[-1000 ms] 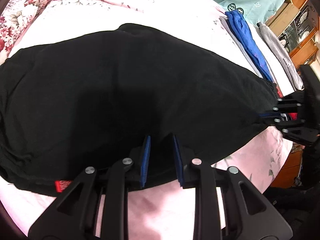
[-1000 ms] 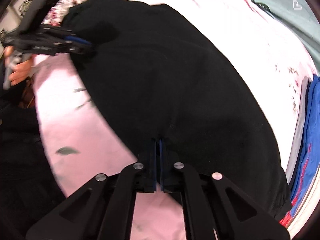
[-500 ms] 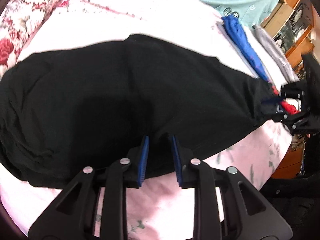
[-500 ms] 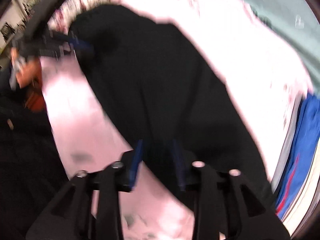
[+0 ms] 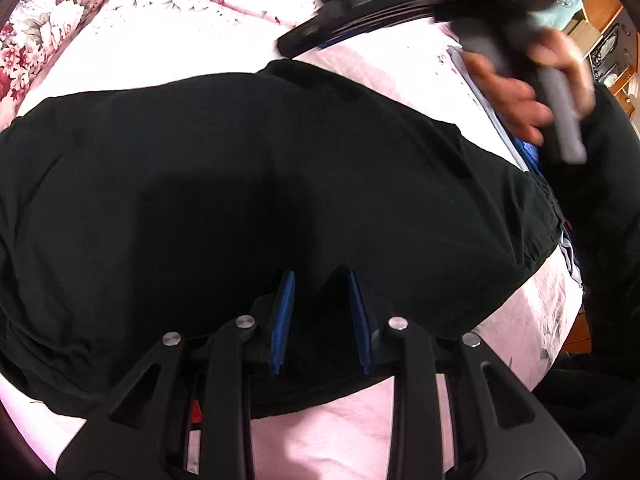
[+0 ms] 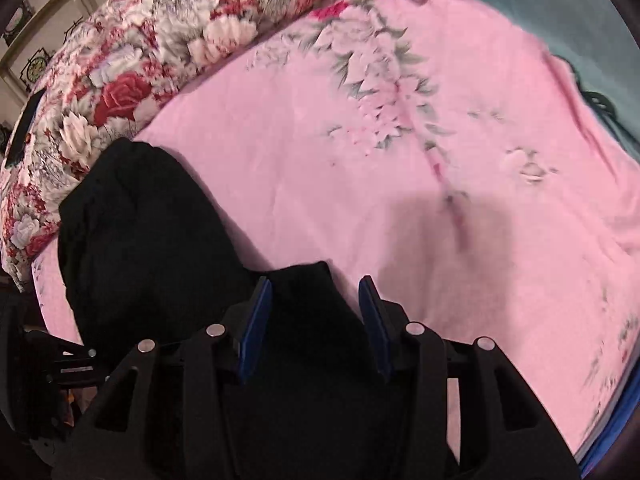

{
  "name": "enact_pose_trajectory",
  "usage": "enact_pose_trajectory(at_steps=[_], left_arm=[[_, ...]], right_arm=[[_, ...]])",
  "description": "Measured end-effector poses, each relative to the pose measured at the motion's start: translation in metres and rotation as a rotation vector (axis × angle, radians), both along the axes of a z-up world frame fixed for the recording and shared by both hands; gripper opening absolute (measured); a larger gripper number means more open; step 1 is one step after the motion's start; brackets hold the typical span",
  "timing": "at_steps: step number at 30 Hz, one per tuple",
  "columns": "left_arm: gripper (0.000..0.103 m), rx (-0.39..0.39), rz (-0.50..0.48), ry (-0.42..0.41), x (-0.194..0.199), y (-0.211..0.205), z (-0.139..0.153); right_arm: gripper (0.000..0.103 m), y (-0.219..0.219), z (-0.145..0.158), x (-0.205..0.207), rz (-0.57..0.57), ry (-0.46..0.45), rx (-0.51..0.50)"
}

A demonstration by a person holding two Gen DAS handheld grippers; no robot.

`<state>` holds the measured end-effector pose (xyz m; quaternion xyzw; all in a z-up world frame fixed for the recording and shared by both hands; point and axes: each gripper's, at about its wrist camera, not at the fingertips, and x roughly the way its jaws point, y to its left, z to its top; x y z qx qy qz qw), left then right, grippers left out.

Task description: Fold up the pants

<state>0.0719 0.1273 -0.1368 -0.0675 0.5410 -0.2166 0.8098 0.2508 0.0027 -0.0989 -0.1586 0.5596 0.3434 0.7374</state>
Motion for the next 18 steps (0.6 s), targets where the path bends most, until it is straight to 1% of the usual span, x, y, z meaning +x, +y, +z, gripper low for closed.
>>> enact_pose_trajectory(at_steps=[2,3,4,5,6,7,8,9,11,12,14,15,16,17,18], left_arm=[[0.028,-0.016,-0.004,0.002,0.001,0.001,-0.001],[0.028,-0.029,-0.002,0.006,0.001,0.003,-0.003],[0.028,-0.039,0.001,0.01,0.001,0.004,-0.004],[0.026,-0.048,0.009,0.016,0.002,0.005,-0.005],[0.021,-0.046,0.021,0.018,-0.002,0.01,-0.005],[0.015,-0.033,0.041,0.018,-0.002,0.01,-0.005],[0.005,-0.012,0.06,0.019,-0.004,0.011,-0.005],[0.003,-0.002,0.08,0.025,-0.006,0.012,-0.006],[0.001,-0.006,0.104,0.035,-0.008,0.015,-0.006],[0.001,-0.001,0.112,0.033,-0.01,0.014,-0.006],[0.001,0.013,0.12,0.024,-0.012,0.012,-0.005],[0.001,0.025,0.122,0.026,-0.012,0.01,-0.007],[0.001,0.029,0.126,0.027,-0.011,0.008,-0.008],[0.001,0.023,0.13,0.028,-0.011,0.009,-0.006],[0.001,0.022,0.128,0.031,-0.01,0.009,-0.005]], right_arm=[[0.046,0.008,-0.013,0.001,0.024,0.03,-0.031],[0.042,0.01,-0.02,-0.001,0.043,0.051,-0.046],[0.028,0.011,-0.024,-0.003,0.063,0.062,-0.045],[0.021,0.012,-0.025,-0.009,0.08,0.05,-0.048],[0.006,0.014,-0.023,-0.018,0.114,0.027,-0.045],[0.005,0.014,-0.019,-0.022,0.122,0.005,-0.044],[0.005,0.012,-0.013,-0.024,0.102,-0.037,-0.034],[0.004,0.009,-0.007,-0.022,0.073,-0.063,-0.016],[0.004,0.003,-0.001,-0.015,0.015,-0.07,0.011],[0.004,0.002,-0.005,-0.01,-0.018,-0.057,0.004],[0.004,0.005,-0.024,-0.007,-0.042,-0.027,-0.036],[0.005,0.005,-0.028,-0.008,-0.053,-0.032,-0.027],[0.007,0.006,-0.028,-0.009,-0.055,-0.036,-0.026],[0.011,0.005,-0.027,-0.01,-0.062,-0.037,-0.024],[0.027,0.002,-0.024,-0.01,-0.077,-0.036,-0.024]])
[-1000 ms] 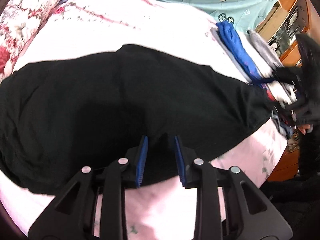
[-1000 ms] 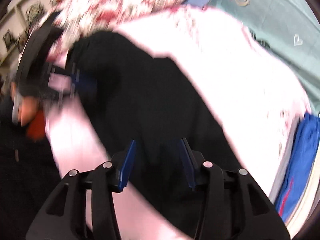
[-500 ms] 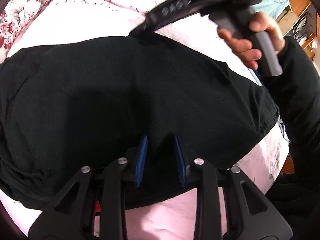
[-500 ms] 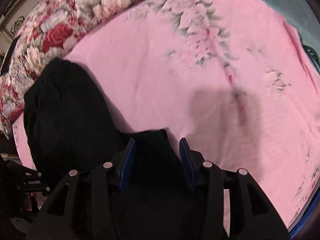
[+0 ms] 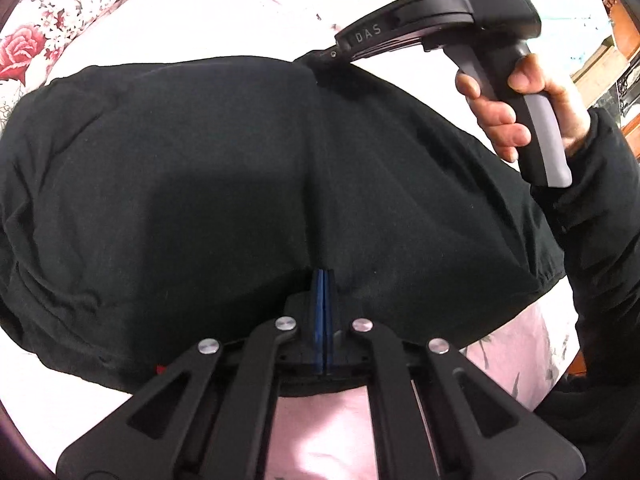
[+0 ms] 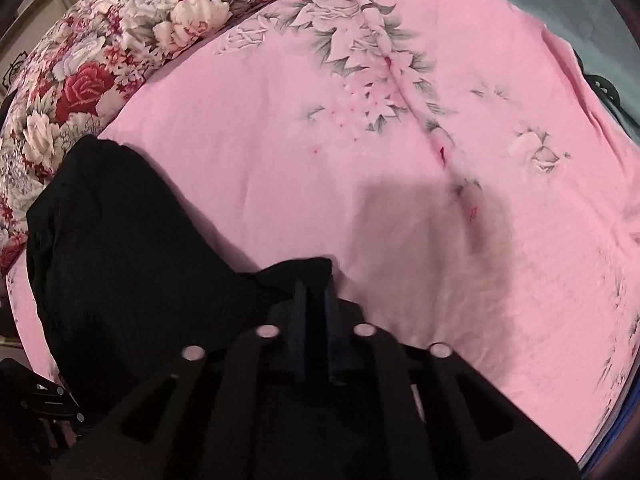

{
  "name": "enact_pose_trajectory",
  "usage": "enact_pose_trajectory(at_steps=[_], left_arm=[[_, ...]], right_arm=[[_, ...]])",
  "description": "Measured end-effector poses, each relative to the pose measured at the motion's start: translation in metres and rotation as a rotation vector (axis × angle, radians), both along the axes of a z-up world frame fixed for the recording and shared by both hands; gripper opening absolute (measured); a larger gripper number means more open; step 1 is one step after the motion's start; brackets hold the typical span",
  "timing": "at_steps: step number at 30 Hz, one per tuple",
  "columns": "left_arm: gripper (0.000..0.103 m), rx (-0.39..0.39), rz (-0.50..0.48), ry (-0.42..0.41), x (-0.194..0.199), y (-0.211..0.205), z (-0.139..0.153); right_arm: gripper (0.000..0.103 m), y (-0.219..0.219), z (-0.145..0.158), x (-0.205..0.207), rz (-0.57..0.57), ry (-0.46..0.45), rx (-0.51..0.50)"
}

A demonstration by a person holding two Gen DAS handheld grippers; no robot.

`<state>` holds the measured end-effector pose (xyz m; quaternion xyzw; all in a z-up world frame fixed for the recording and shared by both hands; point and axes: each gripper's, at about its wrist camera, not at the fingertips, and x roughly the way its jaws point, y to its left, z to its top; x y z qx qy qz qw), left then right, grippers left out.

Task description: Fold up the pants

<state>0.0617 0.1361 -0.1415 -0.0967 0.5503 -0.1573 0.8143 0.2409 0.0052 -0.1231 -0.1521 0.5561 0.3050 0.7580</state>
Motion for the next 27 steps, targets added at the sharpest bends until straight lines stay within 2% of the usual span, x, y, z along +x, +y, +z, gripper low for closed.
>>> enact_pose_trajectory(at_steps=[1,3,5,6,9,11,12,15,18,20,23,24,27], left_arm=[[0.001,0.004,-0.008,0.001,0.002,0.001,0.003],[0.001,0.01,-0.028,-0.005,0.005,-0.002,0.013],[0.002,-0.002,-0.051,-0.048,0.009,-0.004,0.03],[0.006,-0.007,-0.06,-0.07,0.015,-0.008,0.041],[0.01,-0.033,-0.106,-0.07,0.048,-0.023,0.056],[0.01,-0.016,-0.105,-0.056,0.074,-0.034,0.049],[0.009,-0.008,-0.11,-0.039,0.092,-0.04,0.041],[0.007,0.008,-0.104,0.014,0.129,-0.051,0.019],[0.004,0.056,-0.102,0.011,0.141,-0.057,0.008],[0.004,0.037,-0.1,0.016,0.144,-0.055,0.007],[0.003,-0.013,-0.089,0.012,0.148,-0.048,0.002],[0.003,-0.026,-0.085,0.012,0.148,-0.047,0.002],[0.004,0.01,-0.084,-0.012,0.133,-0.053,0.011]], right_arm=[[0.031,-0.005,0.005,-0.001,-0.027,-0.01,-0.008],[0.031,-0.019,0.022,-0.008,-0.071,-0.033,0.01],[0.035,-0.038,0.046,-0.019,-0.114,-0.041,0.048],[0.042,-0.05,0.057,-0.026,-0.141,-0.04,0.06],[0.044,-0.093,0.073,-0.059,-0.198,-0.009,0.055],[0.037,-0.11,0.068,-0.08,-0.206,0.009,0.036],[0.027,-0.114,0.059,-0.098,-0.2,0.014,0.018],[0.01,-0.133,0.038,-0.151,-0.196,0.038,0.007],[0.009,-0.146,0.019,-0.185,-0.27,0.039,0.02],[0.01,-0.15,0.002,-0.196,-0.309,0.069,0.014],[0.01,-0.155,0.001,-0.208,-0.344,0.049,0.046],[0.013,-0.163,0.007,-0.21,-0.379,0.058,0.086],[0.048,-0.214,0.031,-0.213,-0.553,0.04,0.21]])
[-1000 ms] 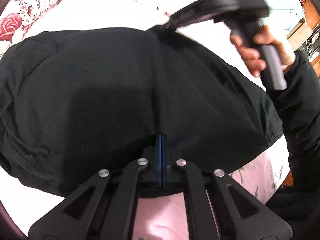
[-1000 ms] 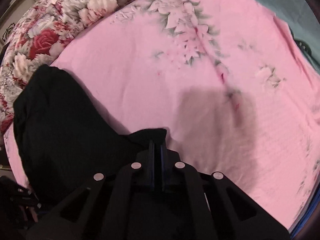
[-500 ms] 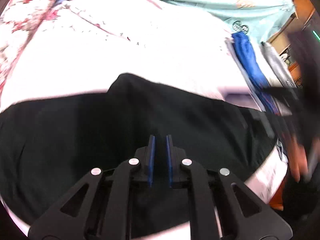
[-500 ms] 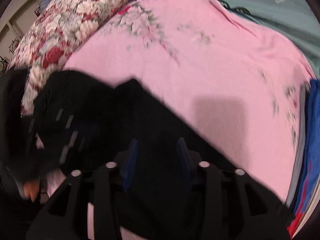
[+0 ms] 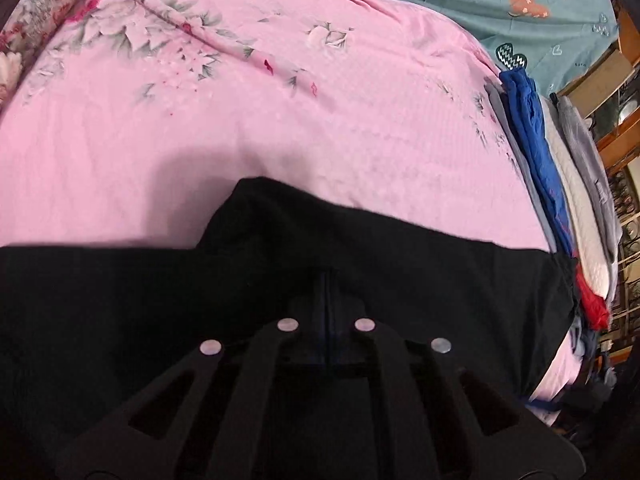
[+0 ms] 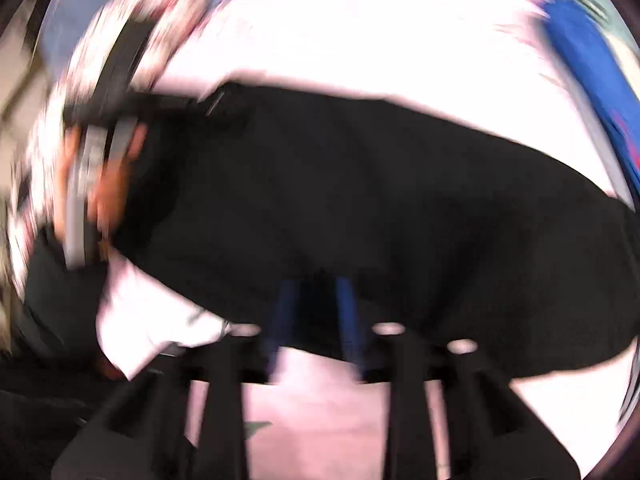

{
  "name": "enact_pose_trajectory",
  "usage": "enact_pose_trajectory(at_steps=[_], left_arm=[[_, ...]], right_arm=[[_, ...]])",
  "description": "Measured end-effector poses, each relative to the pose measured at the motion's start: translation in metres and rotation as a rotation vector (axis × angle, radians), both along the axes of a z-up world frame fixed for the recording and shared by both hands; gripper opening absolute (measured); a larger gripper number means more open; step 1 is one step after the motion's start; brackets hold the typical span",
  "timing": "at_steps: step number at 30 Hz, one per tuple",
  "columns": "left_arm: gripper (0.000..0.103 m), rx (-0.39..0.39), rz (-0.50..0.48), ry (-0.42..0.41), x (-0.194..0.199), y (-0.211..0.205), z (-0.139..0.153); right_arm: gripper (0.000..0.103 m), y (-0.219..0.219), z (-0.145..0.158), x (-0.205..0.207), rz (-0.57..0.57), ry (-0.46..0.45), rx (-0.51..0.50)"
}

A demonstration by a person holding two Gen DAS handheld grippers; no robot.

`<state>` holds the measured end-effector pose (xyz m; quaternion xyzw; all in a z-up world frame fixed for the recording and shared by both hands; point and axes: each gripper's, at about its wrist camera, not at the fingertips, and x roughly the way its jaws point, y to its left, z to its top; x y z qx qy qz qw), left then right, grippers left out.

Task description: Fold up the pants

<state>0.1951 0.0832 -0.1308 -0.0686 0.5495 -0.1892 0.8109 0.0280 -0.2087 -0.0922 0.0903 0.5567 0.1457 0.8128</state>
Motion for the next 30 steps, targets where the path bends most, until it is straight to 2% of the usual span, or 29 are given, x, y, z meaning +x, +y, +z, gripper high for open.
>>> enact_pose_trajectory(at_steps=[3,4,6,8,10,14,19,24,25,26,27,30], left_arm=[[0.005,0.033,-0.046,-0.064,-0.033,0.0,0.016],[0.005,0.047,-0.055,-0.074,-0.048,-0.001,0.02],[0.005,0.028,-0.065,-0.078,-0.073,-0.001,0.021],[0.005,-0.015,-0.077,-0.058,-0.097,-0.003,0.016],[0.005,-0.029,-0.082,-0.044,-0.11,-0.002,0.01],[0.005,-0.001,-0.071,-0.012,-0.118,-0.004,-0.005],[0.005,-0.006,-0.051,-0.007,-0.118,0.0,-0.006],[0.005,0.01,-0.041,-0.011,-0.122,0.0,-0.006],[0.005,0.02,-0.042,-0.01,-0.122,-0.001,-0.006],[0.005,0.033,-0.042,-0.01,-0.121,-0.004,-0.005],[0.005,0.054,-0.043,-0.011,-0.121,-0.007,-0.004],[0.005,0.09,-0.051,-0.007,-0.121,-0.015,0.002]], right_arm=[[0.048,-0.083,0.023,-0.019,-0.262,-0.052,0.029],[0.048,-0.109,0.026,-0.027,-0.34,-0.053,0.03],[0.048,-0.172,0.026,-0.05,-0.551,-0.036,0.028],[0.048,-0.216,0.018,-0.065,-0.687,0.001,0.053],[0.048,-0.247,0.007,-0.07,-0.759,0.022,0.097],[0.048,-0.279,-0.018,-0.058,-0.781,0.058,0.191],[0.048,-0.298,-0.039,-0.059,-0.802,0.089,0.212],[0.05,-0.304,-0.046,-0.05,-0.78,0.046,0.244],[0.048,-0.303,-0.046,-0.046,-0.767,0.031,0.247],[0.041,-0.301,-0.046,-0.044,-0.754,0.023,0.246],[0.015,-0.298,-0.047,-0.041,-0.728,0.016,0.256],[0.014,-0.291,-0.04,-0.042,-0.711,-0.031,0.24]])
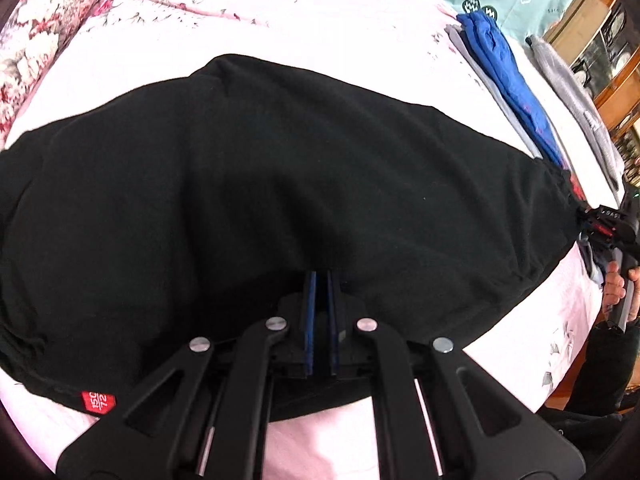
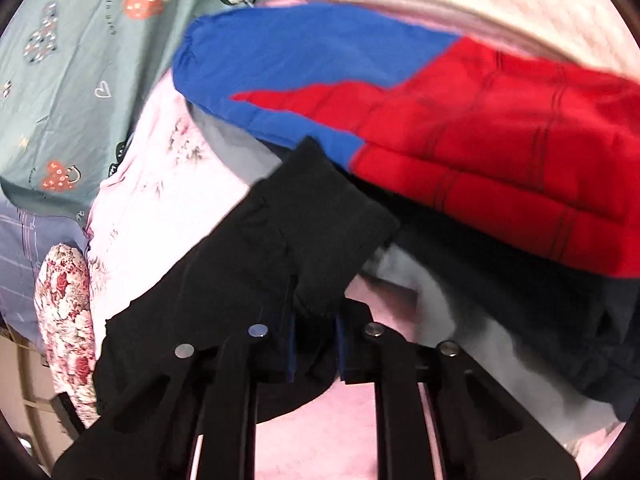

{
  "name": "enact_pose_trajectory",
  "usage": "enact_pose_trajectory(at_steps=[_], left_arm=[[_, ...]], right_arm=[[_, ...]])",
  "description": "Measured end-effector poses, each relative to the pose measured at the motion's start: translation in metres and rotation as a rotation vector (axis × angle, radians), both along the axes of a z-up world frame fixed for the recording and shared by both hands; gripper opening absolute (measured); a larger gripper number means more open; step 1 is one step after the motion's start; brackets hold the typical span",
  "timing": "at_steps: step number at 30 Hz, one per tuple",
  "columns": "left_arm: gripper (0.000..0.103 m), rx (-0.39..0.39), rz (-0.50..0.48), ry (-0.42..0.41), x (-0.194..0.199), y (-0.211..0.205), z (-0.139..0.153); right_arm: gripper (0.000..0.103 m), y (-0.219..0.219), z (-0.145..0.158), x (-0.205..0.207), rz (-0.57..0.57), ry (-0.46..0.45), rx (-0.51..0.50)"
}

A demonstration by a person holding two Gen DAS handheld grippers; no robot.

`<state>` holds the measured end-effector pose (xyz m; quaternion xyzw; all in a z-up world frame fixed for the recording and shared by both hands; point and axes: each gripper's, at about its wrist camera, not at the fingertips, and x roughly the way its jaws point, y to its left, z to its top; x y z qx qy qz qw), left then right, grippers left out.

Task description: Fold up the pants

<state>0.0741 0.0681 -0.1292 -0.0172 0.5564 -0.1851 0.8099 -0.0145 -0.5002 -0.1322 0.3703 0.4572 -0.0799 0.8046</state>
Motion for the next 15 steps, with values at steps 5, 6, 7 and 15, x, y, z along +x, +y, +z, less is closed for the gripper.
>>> enact_pose_trajectory(at_steps=[5,6,7,15], left_arm=[[0.005,-0.021,-0.088,-0.022,0.002,-0.041,0.027],[0.005,-0.029,-0.126,-0.029,0.003,-0.059,0.034],[0.005,-0.036,-0.157,-0.032,0.005,-0.077,0.039],[0.005,-0.065,-0.376,-0.007,0.026,-0.233,0.03]], right_arm=[[0.013,0.008,0.03,-0.011,0.03,-0.099,-0.017],[0.013,0.011,0.035,-0.013,0.042,-0.116,-0.023],[0.013,0.014,0.041,-0.014,0.056,-0.133,-0.029],[0.013,0.042,0.064,-0.01,0.134,-0.186,-0.11]])
